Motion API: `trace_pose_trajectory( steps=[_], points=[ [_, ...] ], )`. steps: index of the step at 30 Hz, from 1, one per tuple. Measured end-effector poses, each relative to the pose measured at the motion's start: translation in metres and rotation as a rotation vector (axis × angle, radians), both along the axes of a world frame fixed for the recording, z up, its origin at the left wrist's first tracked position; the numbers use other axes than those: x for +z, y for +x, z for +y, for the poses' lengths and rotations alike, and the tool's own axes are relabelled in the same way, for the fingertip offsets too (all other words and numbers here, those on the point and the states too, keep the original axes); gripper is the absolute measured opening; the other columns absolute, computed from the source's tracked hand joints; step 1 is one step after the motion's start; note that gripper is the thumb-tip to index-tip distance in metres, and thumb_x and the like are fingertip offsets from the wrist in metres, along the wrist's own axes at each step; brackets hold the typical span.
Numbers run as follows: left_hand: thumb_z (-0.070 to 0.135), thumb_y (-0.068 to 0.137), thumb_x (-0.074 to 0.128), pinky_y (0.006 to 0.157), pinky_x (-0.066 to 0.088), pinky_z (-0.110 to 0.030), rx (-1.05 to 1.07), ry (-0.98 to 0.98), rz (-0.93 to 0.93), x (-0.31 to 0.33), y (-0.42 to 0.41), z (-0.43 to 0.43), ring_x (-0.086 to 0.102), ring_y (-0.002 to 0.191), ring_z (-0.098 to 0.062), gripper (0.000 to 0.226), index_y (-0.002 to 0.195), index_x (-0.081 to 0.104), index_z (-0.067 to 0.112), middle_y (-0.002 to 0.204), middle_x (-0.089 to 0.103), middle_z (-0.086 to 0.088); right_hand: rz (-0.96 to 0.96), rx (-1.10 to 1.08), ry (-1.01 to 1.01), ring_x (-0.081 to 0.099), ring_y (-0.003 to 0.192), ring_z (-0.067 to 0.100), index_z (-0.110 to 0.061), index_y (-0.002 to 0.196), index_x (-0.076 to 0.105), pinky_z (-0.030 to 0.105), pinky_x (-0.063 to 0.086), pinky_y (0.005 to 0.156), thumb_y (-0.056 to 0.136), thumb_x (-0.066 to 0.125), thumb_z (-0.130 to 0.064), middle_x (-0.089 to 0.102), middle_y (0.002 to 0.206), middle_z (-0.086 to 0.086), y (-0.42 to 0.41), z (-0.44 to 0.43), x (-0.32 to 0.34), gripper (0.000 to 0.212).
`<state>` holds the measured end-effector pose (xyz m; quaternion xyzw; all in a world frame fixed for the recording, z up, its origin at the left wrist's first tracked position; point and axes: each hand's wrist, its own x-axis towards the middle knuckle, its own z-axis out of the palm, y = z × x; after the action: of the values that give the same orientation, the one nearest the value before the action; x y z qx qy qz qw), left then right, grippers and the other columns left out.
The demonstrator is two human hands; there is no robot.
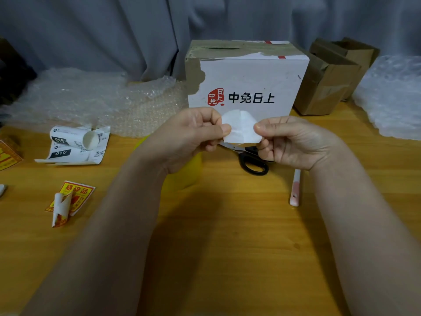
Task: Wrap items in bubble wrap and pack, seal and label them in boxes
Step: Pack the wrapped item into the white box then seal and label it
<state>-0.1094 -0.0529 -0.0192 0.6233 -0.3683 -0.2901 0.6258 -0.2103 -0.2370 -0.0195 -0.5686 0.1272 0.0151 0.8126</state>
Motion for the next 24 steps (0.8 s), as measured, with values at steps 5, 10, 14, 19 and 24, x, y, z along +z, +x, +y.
trace_pose_trajectory(
  steps=[5,10,14,19,24],
  points=[
    [0.003,0.093,0.049,0.052,0.046,-0.018,0.356,-0.053,-0.006,0.001,-0.001,-0.013,0.054,0.053,-0.007,0.022,0.072,0.051,0.008,0.069,0.051,-0.007,-0.167,-0.140,-0.002,0.060,0.065,0.010,-0.010,0.071,0.064,0.020,0.052,0.062,0.080,0.065,-0.008,0.063,0.071,0.002,0.016,0.024,-0.007,0.009],
    [0.022,0.095,0.055,0.058,0.050,-0.018,0.478,0.025,-0.165,0.007,-0.002,-0.012,0.058,0.056,-0.005,0.018,0.087,0.058,0.006,0.070,0.058,-0.002,-0.283,-0.364,-0.266,0.052,0.058,0.008,-0.013,0.067,0.060,0.020,0.044,0.057,0.086,0.066,-0.008,0.055,0.053,-0.008,0.022,0.052,-0.008,0.021],
    [0.033,0.091,0.060,0.048,0.044,-0.015,0.501,0.080,-0.202,0.015,-0.007,-0.007,0.053,0.046,-0.003,0.033,0.079,0.063,0.002,0.055,0.058,0.003,-0.291,-0.393,-0.298,0.054,0.058,0.008,-0.017,0.067,0.064,0.018,0.044,0.056,0.085,0.068,-0.010,0.059,0.057,-0.005,0.017,0.074,-0.001,0.019],
    [0.023,0.095,0.056,0.046,0.041,-0.015,0.552,0.048,-0.165,0.019,-0.008,0.014,0.046,0.043,-0.004,0.027,0.071,0.057,0.010,0.058,0.053,-0.002,-0.240,-0.418,-0.291,0.050,0.054,0.006,-0.014,0.068,0.068,0.018,0.042,0.053,0.083,0.071,-0.011,0.058,0.059,-0.004,0.007,0.097,0.008,0.016],
    [0.027,0.094,0.056,0.052,0.043,-0.020,0.575,0.135,-0.238,0.024,-0.011,0.033,0.047,0.053,-0.010,0.024,0.075,0.054,0.013,0.063,0.054,-0.001,-0.137,-0.455,-0.181,0.050,0.050,0.006,-0.013,0.068,0.068,0.019,0.040,0.051,0.080,0.073,-0.007,0.059,0.055,-0.003,-0.005,0.120,0.015,0.015]
  ],
)
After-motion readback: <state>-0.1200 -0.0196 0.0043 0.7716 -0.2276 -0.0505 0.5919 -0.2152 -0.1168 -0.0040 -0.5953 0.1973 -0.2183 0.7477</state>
